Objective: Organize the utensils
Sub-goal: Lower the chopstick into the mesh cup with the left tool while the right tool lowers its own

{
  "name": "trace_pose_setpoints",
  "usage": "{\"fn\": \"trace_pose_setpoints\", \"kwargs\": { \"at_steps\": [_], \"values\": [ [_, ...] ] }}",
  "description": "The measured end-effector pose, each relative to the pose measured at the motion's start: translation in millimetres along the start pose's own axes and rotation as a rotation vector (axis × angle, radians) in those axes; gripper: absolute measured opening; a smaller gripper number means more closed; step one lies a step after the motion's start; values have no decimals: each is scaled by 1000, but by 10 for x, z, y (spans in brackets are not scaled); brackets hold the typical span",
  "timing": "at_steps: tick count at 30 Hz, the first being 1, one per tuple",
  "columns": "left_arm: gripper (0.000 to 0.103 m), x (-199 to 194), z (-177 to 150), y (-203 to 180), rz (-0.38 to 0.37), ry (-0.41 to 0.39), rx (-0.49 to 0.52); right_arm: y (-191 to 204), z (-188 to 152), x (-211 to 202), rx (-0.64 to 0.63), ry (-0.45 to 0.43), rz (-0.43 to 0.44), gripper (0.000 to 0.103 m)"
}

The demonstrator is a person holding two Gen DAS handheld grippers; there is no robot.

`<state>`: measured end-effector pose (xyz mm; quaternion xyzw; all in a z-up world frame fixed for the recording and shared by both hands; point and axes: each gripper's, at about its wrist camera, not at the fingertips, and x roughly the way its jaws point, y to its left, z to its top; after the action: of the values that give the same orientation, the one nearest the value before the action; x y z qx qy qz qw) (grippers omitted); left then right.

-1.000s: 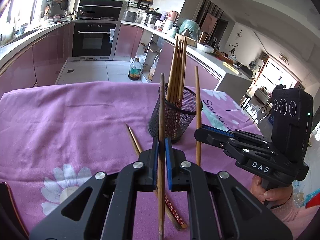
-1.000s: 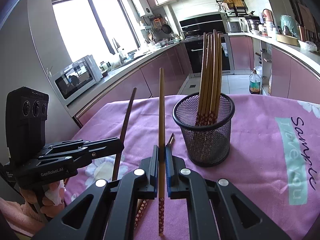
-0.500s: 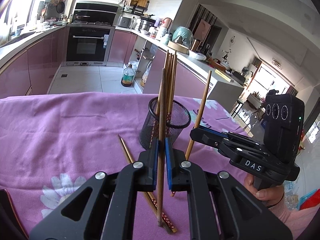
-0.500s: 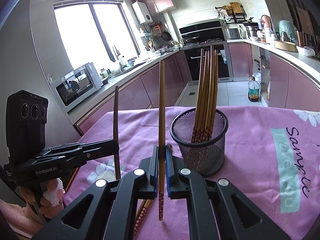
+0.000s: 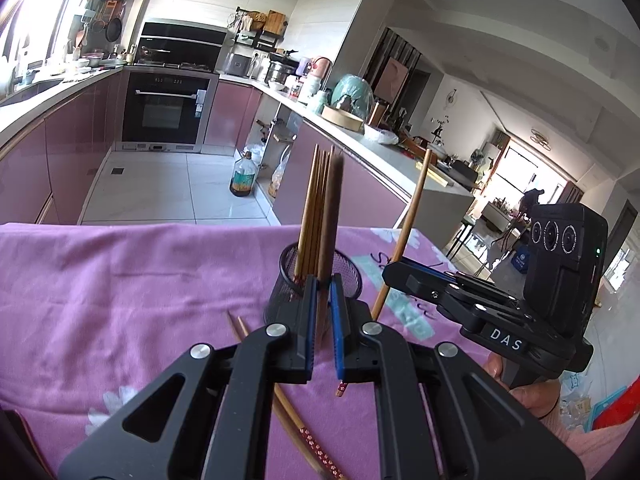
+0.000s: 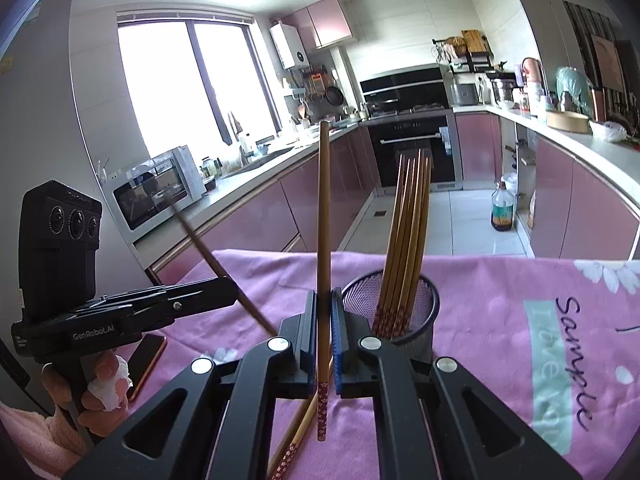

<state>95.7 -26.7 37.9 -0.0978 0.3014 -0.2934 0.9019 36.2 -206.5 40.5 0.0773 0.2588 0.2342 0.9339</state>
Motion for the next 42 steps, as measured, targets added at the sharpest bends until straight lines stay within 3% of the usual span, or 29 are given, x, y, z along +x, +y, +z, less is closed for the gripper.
{"fn": "trace_pose_setpoints", "kwargs": {
  "at_steps": [26,42],
  "values": [
    [7,-209,556,-330,-11,-132,90,-121,412,-196,-39,-115,-23,5],
    [7,-222,706,-434,21,-172,107,-203,550,-65,-19,-148,-50,5]
  ]
}}
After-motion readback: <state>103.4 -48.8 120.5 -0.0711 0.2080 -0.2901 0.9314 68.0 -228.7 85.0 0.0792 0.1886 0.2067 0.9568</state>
